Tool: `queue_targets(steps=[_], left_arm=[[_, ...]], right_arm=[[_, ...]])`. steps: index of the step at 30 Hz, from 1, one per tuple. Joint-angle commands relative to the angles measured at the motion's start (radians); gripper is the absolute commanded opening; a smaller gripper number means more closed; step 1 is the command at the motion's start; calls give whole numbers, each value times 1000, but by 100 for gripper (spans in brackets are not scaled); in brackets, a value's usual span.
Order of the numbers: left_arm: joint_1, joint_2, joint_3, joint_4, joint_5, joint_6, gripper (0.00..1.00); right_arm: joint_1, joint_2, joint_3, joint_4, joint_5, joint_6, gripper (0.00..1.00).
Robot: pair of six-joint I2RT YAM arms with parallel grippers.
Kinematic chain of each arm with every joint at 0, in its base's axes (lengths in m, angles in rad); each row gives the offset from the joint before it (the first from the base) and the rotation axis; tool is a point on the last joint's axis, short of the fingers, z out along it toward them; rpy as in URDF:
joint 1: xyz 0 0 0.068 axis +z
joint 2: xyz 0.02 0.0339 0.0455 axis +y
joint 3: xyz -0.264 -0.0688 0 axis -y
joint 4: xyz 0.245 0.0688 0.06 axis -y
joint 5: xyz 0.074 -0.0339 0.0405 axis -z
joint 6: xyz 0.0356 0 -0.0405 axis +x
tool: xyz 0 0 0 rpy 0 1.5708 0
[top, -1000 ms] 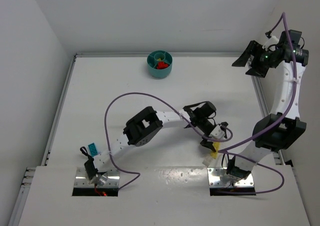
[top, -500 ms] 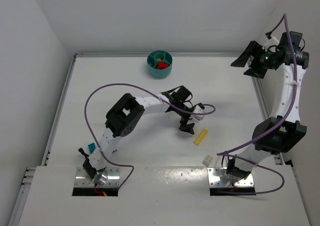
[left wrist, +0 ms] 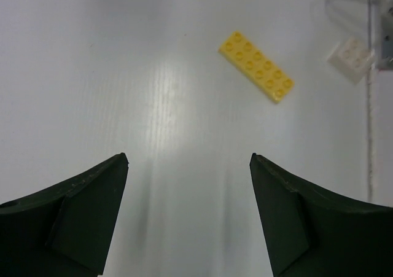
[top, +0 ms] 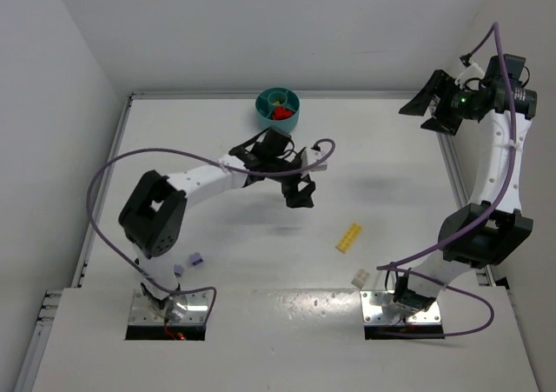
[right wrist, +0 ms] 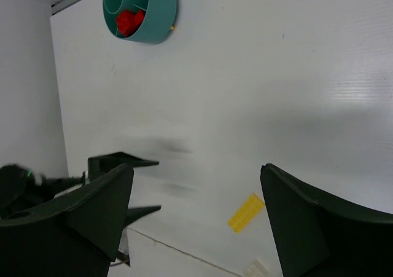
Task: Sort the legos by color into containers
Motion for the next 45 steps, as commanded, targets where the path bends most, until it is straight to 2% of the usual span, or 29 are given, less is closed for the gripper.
queue_targets(steps=[1, 3, 5, 6, 10, 14, 17, 20, 23, 29, 34, 38, 45], left_arm=[[-128, -167, -86, 148, -226, -376, 86], [-224, -215, -148, 226, -378, -503, 96], [-303, -235, -161, 245, -585, -661, 98], [-374, -235, -143, 223, -735, -685, 98], [-447, -168, -83, 151, -841, -797, 100], [-508, -100, -46, 163, -960, -928, 100], [-525, -5, 38, 128, -1037, -938, 100], [-535, 49, 109, 104, -1051, -926, 93], [-544, 81, 141, 103, -1040, -916, 81], [-556, 128, 150, 67, -1008, -906, 60], [-556, 138, 141, 56, -967, -906, 62], [-565, 159, 152, 36, -967, -915, 78], [-574, 220, 181, 2, -967, -926, 80]], right_arm=[[-6, -38, 26, 16, -15, 9, 85], [-6, -38, 26, 16, -6, 9, 85], [-6, -29, 26, 16, -6, 9, 85], [-6, -29, 37, 16, -6, 9, 85], [-6, -29, 57, 16, 5, 9, 85], [-6, -29, 57, 16, 14, 9, 85], [-6, -29, 57, 16, 14, 9, 85], [-6, -29, 57, 16, 14, 9, 85], [-6, -29, 57, 16, 23, 9, 85], [-6, -29, 57, 16, 23, 9, 85], [-6, -29, 47, 16, 14, 9, 85], [-6, -20, 47, 16, 5, 9, 85], [-6, -20, 47, 16, 5, 9, 85]])
